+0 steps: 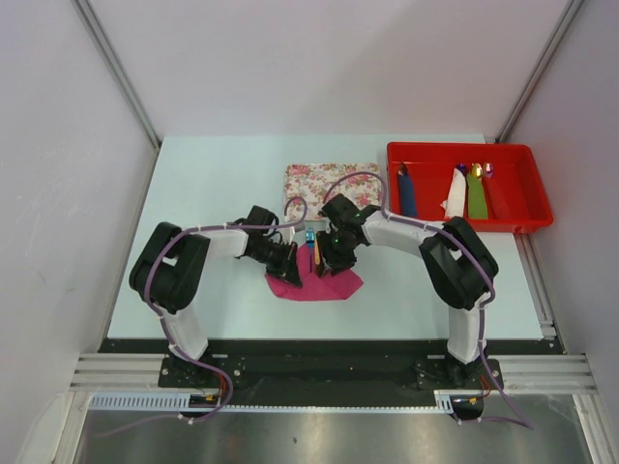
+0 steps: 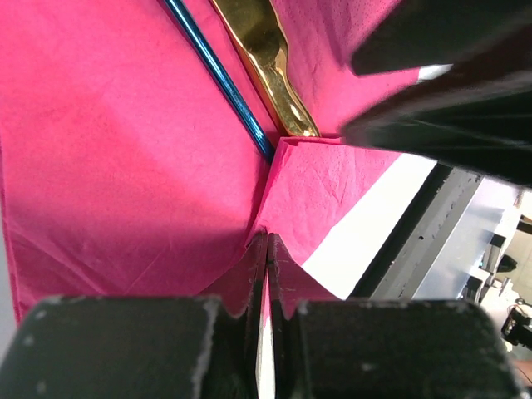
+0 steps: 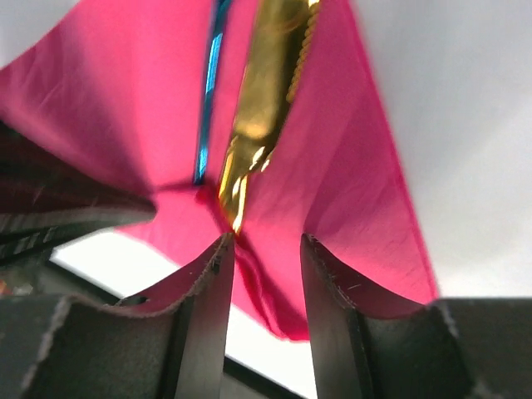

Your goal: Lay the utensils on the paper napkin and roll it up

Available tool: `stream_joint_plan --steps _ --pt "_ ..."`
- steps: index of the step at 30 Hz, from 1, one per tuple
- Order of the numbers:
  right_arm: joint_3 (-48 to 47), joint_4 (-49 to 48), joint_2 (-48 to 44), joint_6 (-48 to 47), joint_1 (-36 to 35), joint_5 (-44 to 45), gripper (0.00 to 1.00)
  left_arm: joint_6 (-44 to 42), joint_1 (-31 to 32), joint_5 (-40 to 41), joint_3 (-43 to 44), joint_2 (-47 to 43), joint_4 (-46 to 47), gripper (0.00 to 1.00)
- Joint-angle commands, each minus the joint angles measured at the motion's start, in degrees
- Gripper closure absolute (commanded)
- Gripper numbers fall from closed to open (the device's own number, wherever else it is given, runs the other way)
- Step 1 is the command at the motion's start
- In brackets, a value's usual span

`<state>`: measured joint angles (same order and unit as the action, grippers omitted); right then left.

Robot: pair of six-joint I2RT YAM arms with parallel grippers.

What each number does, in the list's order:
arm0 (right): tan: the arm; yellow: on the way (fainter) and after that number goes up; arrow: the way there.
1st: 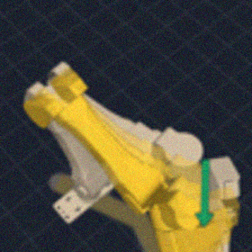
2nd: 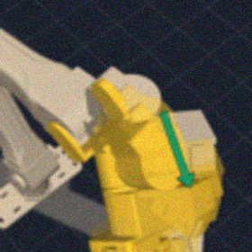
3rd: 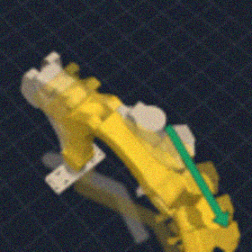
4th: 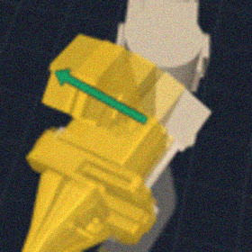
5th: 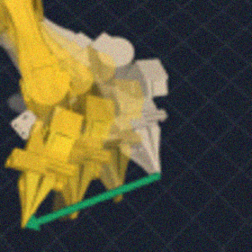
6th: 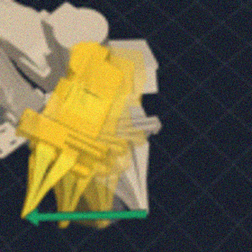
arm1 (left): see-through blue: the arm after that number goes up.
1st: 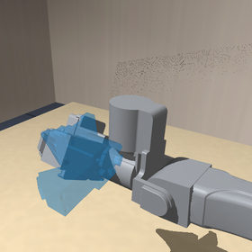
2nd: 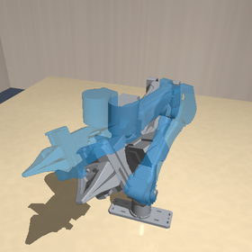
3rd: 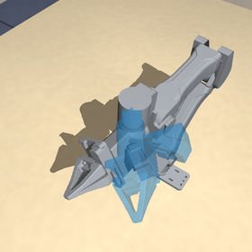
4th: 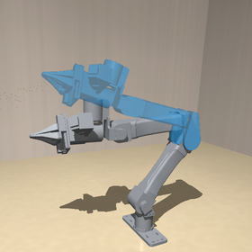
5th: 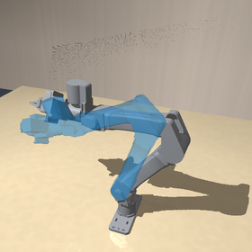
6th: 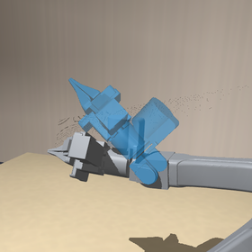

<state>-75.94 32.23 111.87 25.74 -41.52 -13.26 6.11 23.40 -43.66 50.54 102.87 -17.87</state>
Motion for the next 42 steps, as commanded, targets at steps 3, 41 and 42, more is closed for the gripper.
stream_joint_plan --steps 3,41,42 --pt "8.33 -5.15 -8.6 -5.26 5.21 -20.39 0.58 0.39 -0.37 1.83 -0.97 1.63 2.4 0.95" --pt "16.0 -16.67 3.52 -0.69 7.42 -31.04 0.83 0.13 -7.58 -24.19 -7.92 -6.12 5.13 0.67" --pt "16.0 -16.67 3.53 -0.69 7.42 -30.95 0.83 0.22 -7.58 -23.93 -7.92 -5.32 5.12 0.68"
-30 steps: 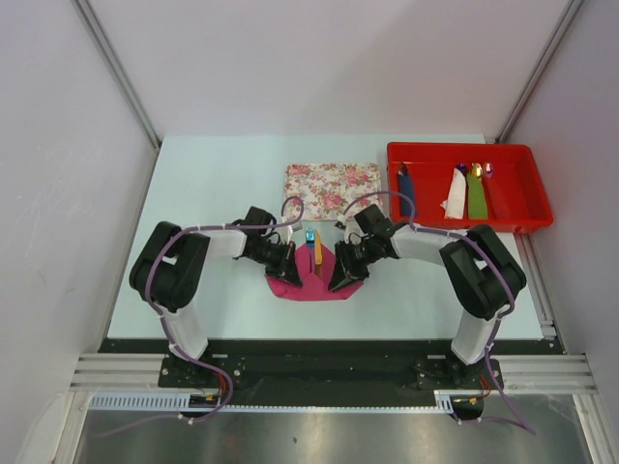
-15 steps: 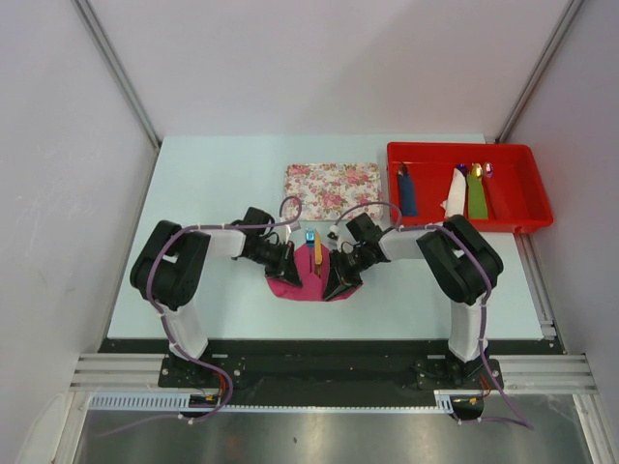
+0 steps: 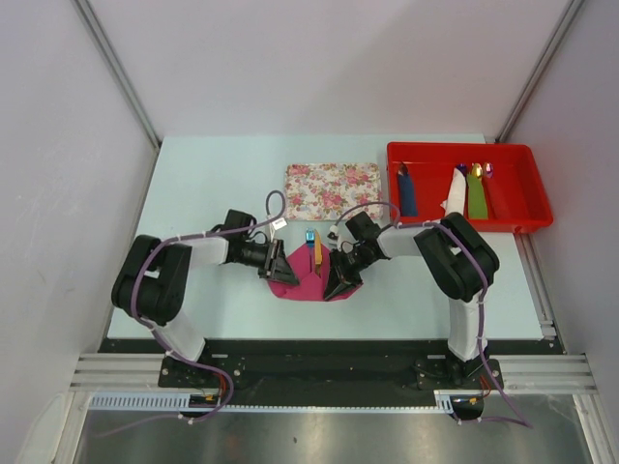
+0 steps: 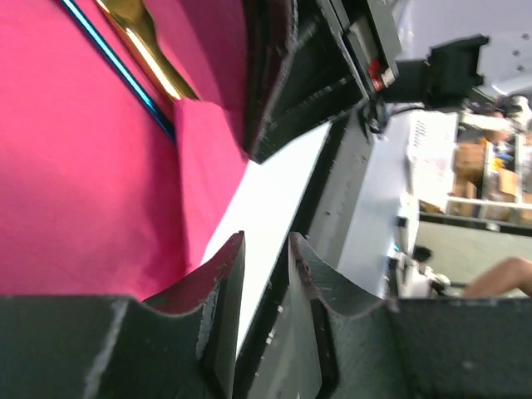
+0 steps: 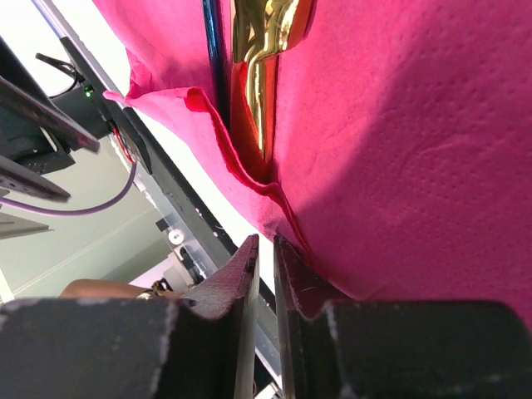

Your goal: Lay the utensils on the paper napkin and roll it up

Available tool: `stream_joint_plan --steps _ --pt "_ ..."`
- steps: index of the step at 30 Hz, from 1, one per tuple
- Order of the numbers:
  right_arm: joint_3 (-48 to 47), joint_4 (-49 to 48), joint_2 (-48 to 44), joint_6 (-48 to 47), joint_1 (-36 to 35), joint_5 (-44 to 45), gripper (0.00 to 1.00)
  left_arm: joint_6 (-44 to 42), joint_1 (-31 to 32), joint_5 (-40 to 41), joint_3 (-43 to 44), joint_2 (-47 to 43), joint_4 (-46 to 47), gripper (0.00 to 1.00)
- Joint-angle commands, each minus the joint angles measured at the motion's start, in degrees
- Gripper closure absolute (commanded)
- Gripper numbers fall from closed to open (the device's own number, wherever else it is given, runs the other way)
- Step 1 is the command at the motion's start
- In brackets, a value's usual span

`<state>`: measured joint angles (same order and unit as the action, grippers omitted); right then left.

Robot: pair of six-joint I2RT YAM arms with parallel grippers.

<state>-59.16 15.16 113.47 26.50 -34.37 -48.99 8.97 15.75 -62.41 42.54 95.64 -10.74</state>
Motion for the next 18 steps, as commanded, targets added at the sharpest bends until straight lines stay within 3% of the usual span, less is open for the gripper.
stream_joint_plan --steps 1,10,18 --pt "-0.79 0.4 1.93 -1.45 0.27 4.78 0.83 -2.3 0.07 -4.22 0.0 2.53 -1.91 0.7" --pt "-1.66 2.68 2.45 -3.47 0.71 6.71 0.83 -0.27 -1.68 4.58 -1.24 12.91 -1.83 0.81" --pt "-4.65 5.76 4.3 -6.02 1.59 9.09 0.84 -0.28 -1.69 1.17 -0.71 8.0 0.98 0.81"
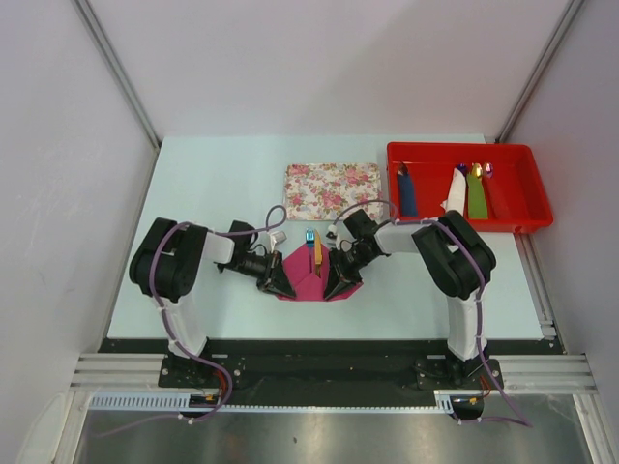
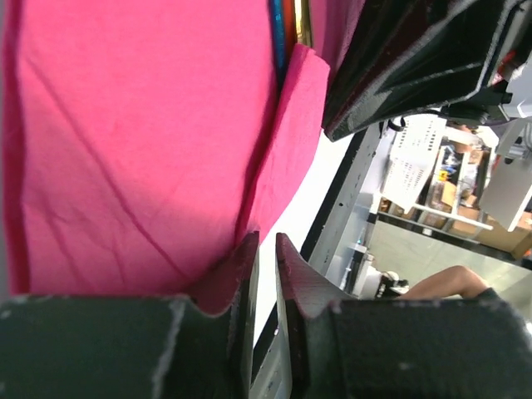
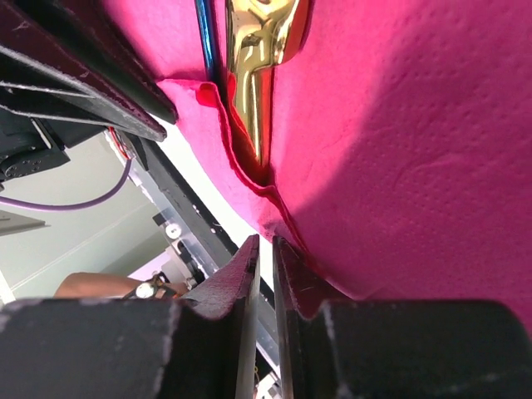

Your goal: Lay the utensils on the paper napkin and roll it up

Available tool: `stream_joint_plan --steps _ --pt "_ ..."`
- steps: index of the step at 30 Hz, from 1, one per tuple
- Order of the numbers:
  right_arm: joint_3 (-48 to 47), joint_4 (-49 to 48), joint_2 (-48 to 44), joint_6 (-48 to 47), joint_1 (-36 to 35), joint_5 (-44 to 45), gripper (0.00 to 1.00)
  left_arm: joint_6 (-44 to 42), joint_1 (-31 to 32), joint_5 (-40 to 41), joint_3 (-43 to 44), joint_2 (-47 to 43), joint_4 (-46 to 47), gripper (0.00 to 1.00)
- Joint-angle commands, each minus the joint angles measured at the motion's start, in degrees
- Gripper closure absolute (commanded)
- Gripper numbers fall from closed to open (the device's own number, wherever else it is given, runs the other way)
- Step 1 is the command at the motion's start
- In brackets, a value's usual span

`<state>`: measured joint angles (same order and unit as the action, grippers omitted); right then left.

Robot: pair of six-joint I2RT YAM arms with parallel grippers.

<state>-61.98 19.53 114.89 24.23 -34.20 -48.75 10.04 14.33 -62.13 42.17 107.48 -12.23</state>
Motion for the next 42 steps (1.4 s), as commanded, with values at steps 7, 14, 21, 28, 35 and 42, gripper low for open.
stream_joint_plan --steps 7,14,21,28,35,42 --pt "-4.56 3.67 3.94 -6.03 2.2 8.76 0.84 2.08 3.51 0.08 0.71 -10.89 9.06 0.81" --pt "-4.73 4.38 3.76 -6.39 2.38 8.85 0.84 7.18 5.71 4.82 2.12 -6.06 14.07 0.82" --pt "-4.82 6.22 2.18 -8.23 1.85 9.82 0.82 8.85 5.71 8.95 1.86 -1.22 13.46 0.87" --pt "-4.91 8.51 -2.21 -9.73 0.1 8.94 0.78 8.94 5.71 10.8 2.21 0.45 12.67 0.92" --pt "-3.07 9.03 -4.06 -9.55 -1.84 9.72 0.78 8.77 5.71 10.98 2.04 0.62 12.67 0.93" --pt "-1.57 11.23 -1.34 -12.1 -0.7 10.96 0.79 8.59 5.71 11.24 2.3 1.15 11.0 0.93"
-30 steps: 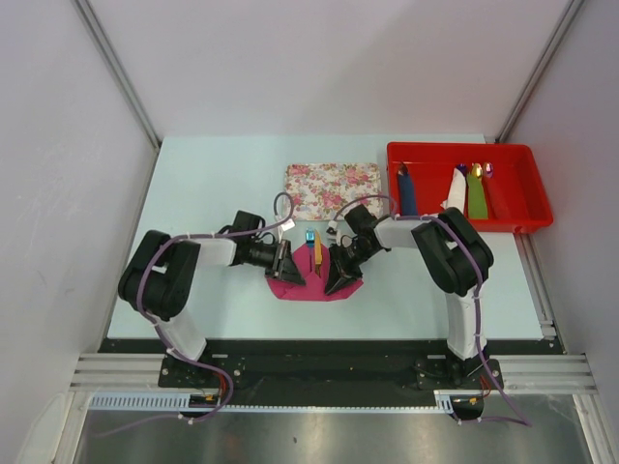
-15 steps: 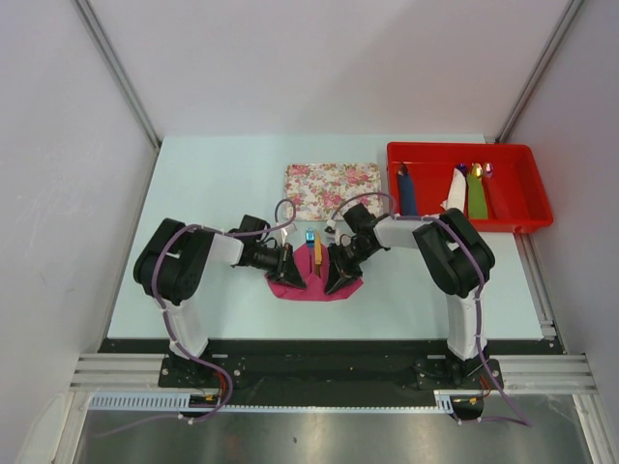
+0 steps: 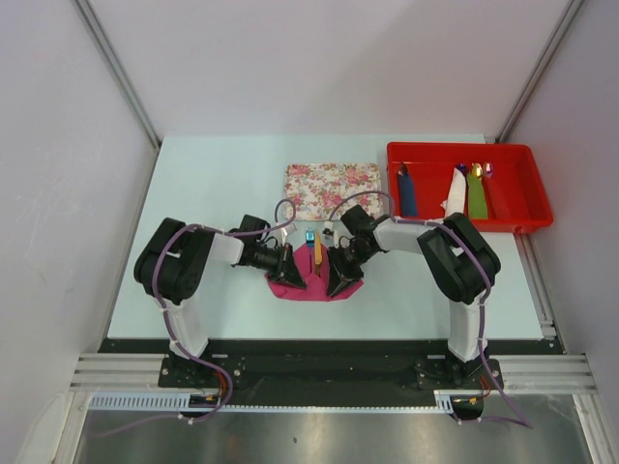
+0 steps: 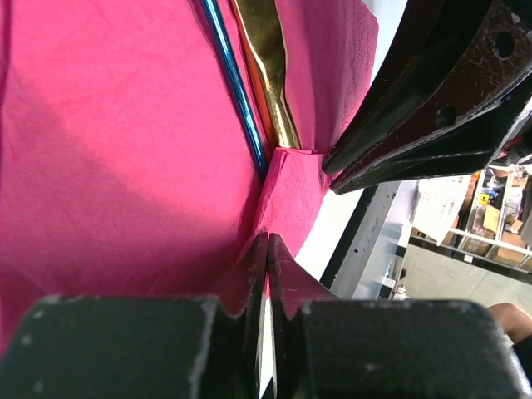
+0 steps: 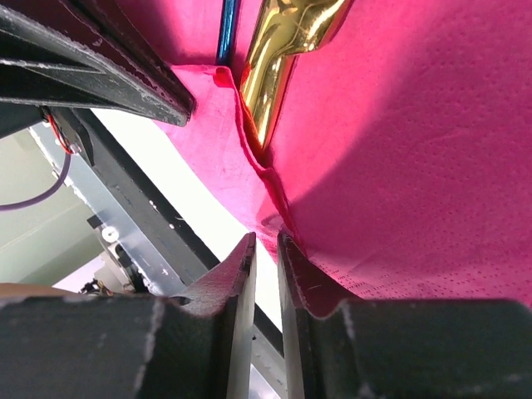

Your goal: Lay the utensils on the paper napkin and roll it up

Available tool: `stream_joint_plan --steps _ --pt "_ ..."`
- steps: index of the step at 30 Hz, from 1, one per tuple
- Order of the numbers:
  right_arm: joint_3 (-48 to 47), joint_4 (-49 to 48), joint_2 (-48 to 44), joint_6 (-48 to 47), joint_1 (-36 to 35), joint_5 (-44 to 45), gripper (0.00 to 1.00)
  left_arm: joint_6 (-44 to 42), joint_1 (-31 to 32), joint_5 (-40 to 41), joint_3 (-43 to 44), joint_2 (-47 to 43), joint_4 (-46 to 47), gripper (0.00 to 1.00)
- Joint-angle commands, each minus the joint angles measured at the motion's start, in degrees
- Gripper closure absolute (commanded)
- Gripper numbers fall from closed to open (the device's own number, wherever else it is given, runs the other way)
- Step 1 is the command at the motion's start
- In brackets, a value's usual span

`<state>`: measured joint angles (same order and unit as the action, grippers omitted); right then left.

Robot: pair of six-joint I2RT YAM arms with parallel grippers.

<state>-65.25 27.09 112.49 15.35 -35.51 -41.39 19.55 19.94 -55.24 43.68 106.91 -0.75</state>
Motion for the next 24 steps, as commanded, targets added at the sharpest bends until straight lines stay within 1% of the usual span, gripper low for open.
stream_joint_plan --steps 1,6,12,14,15,21,22,24 --pt "1.97 3.84 0.98 -3.31 0.88 4.2 0.79 -0.92 0.09 4.35 0.62 1.72 -0.56 0.93" --pt "2.06 7.27 -0.25 -5.68 2.37 6.14 0.78 -0.92 0.09 4.71 0.18 1.46 -0.39 0.93" --pt "1.1 9.65 -4.8 -8.59 1.14 8.68 0.72 -0.92 0.09 4.62 0.35 1.63 -0.39 0.94" --pt "1.18 9.3 -6.57 -7.54 1.75 9.13 0.65 -1.01 0.09 4.53 0.26 1.46 -0.48 0.94" --pt "1.7 8.95 -8.23 -7.01 2.37 9.57 0.59 -1.09 0.09 4.62 0.35 1.37 -0.56 0.94" --pt "2.59 8.77 -12.02 -3.32 8.17 11.15 0.47 -1.01 0.09 4.53 0.26 1.46 -0.39 0.94" --pt "2.5 8.94 -12.55 -3.05 8.52 12.02 0.39 -0.92 0.09 4.53 0.26 1.46 -0.3 0.94" --pt "2.41 9.12 -12.56 -2.96 8.7 14.13 0.33 -0.92 0.18 4.62 0.26 1.8 -0.12 0.94"
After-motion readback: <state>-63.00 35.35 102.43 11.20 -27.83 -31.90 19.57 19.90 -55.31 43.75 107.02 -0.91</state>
